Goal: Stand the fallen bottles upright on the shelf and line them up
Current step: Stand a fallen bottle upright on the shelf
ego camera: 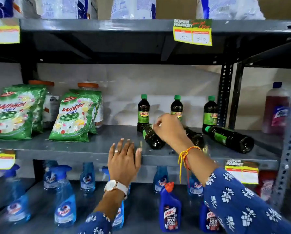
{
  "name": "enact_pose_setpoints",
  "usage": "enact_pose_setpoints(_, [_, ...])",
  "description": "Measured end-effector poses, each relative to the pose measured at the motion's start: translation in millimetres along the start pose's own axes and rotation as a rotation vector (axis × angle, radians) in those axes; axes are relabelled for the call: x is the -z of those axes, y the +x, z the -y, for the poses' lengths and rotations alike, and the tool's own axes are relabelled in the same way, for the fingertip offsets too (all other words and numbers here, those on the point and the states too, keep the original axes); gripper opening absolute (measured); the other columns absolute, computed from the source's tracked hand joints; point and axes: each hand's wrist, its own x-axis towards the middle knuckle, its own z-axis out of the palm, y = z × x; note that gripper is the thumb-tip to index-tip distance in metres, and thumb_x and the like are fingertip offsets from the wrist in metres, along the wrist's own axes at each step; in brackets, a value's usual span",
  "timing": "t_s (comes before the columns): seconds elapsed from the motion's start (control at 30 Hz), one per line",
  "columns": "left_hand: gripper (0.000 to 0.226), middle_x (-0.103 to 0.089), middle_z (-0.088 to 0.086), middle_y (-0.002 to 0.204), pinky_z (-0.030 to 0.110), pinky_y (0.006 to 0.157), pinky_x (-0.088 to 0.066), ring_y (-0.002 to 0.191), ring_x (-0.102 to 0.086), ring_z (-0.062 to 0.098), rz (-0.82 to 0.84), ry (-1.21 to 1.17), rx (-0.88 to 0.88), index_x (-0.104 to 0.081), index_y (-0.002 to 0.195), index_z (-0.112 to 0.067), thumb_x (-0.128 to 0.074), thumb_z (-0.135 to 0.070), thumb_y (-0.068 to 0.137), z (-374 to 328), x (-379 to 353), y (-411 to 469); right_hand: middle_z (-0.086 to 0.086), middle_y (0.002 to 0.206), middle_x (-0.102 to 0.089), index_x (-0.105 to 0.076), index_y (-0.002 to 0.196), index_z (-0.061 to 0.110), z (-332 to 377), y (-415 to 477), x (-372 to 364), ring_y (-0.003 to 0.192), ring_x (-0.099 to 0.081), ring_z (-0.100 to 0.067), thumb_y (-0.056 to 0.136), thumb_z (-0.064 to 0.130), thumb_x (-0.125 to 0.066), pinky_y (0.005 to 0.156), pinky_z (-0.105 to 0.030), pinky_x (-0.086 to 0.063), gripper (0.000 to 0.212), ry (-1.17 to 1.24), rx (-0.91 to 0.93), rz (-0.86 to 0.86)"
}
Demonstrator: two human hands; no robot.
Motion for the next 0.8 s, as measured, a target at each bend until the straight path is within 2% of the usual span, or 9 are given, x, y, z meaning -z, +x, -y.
enact_pose_setpoints(0.13, [0.038, -0.071, 0.01, 0.084, 0.042, 0.079, -0.046, 0.079, -0.064, 0.032, -0.099, 0.026, -0.063, -0.068, 0.083, -0.009, -0.04, -0.033, 0.09, 16, -19, -6, -0.017, 0.109, -0.062, -0.058, 0.109, 0.003, 24, 14, -31, 0.107, -0.052, -0.036, 0.079, 0.047, -0.063, 0.077, -0.035, -0.044, 0.053, -0.308, -0.068, 0.154])
enact_pose_setpoints(0.2, [0.035, -0.068, 0.009, 0.077, 0.041, 0.072, -0.042, 0.07, -0.06, 0.032, -0.156, 0.043, -0.116, -0.066, 0.078, -0.01, -0.041, -0.033, 0.089, 22, -26, -1, -0.01, 0.111, -0.06, -0.056, 0.113, 0.009, 30, 26, -49, 0.108, -0.052, -0.033, 0.077, 0.055, -0.062, 0.074, -0.032, -0.041, 0.059, -0.483, -0.141, 0.265])
enact_pose_setpoints(0.23, [0.035, -0.067, 0.009, 0.075, 0.041, 0.071, -0.041, 0.068, -0.059, 0.032, -0.196, 0.049, -0.131, -0.065, 0.077, -0.01, -0.041, -0.032, 0.089, 24, -30, 0, -0.007, 0.11, -0.06, -0.056, 0.113, 0.011, 31, 32, -58, 0.107, -0.053, -0.03, 0.079, 0.053, -0.061, 0.071, -0.031, -0.039, 0.055, -0.555, -0.182, 0.305])
enact_pose_setpoints(0.33, [0.036, -0.066, 0.008, 0.074, 0.042, 0.069, -0.037, 0.065, -0.057, 0.032, -0.286, 0.02, -0.123, -0.065, 0.076, -0.011, -0.038, -0.031, 0.09, 25, -37, -2, -0.005, 0.115, -0.062, -0.057, 0.117, 0.01, 26, 47, -77, 0.103, -0.057, -0.03, 0.086, 0.028, -0.056, 0.069, -0.032, -0.044, 0.036, -0.726, -0.247, 0.388])
enact_pose_setpoints(0.4, [0.04, -0.066, 0.006, 0.074, 0.041, 0.071, -0.037, 0.065, -0.056, 0.032, -0.298, -0.013, -0.107, -0.066, 0.077, -0.013, -0.034, -0.031, 0.091, 24, -40, -2, -0.005, 0.114, -0.062, -0.058, 0.116, 0.011, 18, 50, -79, 0.102, -0.06, -0.03, 0.081, 0.028, -0.06, 0.067, -0.032, -0.044, 0.039, -0.737, -0.208, 0.387])
enact_pose_setpoints(0.5, [0.034, -0.065, 0.005, 0.073, 0.04, 0.07, -0.037, 0.063, -0.055, 0.03, -0.301, -0.013, -0.109, -0.065, 0.077, -0.012, -0.037, -0.029, 0.087, 24, -39, -2, -0.006, 0.111, -0.063, -0.059, 0.107, 0.014, -1, 47, -68, 0.104, -0.06, -0.029, 0.065, 0.052, -0.07, 0.068, -0.031, -0.04, 0.058, -0.473, -0.19, 0.277])
enact_pose_setpoints(0.6, [0.033, -0.063, 0.005, 0.069, 0.039, 0.069, -0.036, 0.06, -0.054, 0.029, -0.309, 0.003, -0.107, -0.064, 0.073, -0.012, -0.038, -0.028, 0.086, 23, -38, 0, -0.01, 0.102, -0.066, -0.058, 0.096, 0.016, -23, 38, -63, 0.094, -0.061, -0.031, 0.059, 0.067, -0.066, 0.066, -0.031, -0.042, 0.064, -0.091, -0.245, 0.126])
enact_pose_setpoints(0.7, [0.042, -0.063, 0.005, 0.069, 0.039, 0.068, -0.036, 0.059, -0.054, 0.029, -0.284, -0.018, -0.104, -0.065, 0.073, -0.013, -0.03, -0.031, 0.09, 22, -38, -1, -0.003, 0.097, -0.069, -0.055, 0.102, 0.02, -35, 27, -70, 0.09, -0.064, -0.023, 0.057, 0.06, -0.069, 0.075, -0.034, -0.051, 0.061, 0.336, -0.232, 0.022])
enact_pose_setpoints(0.8, [0.041, -0.065, 0.006, 0.071, 0.04, 0.07, -0.036, 0.061, -0.056, 0.03, -0.265, -0.028, -0.097, -0.066, 0.076, -0.013, -0.031, -0.03, 0.089, 24, -39, -2, 0.001, 0.097, -0.07, -0.055, 0.107, 0.021, -39, 23, -81, 0.093, -0.065, -0.015, 0.062, 0.043, -0.076, 0.085, -0.035, -0.052, 0.054, 0.57, -0.215, 0.038])
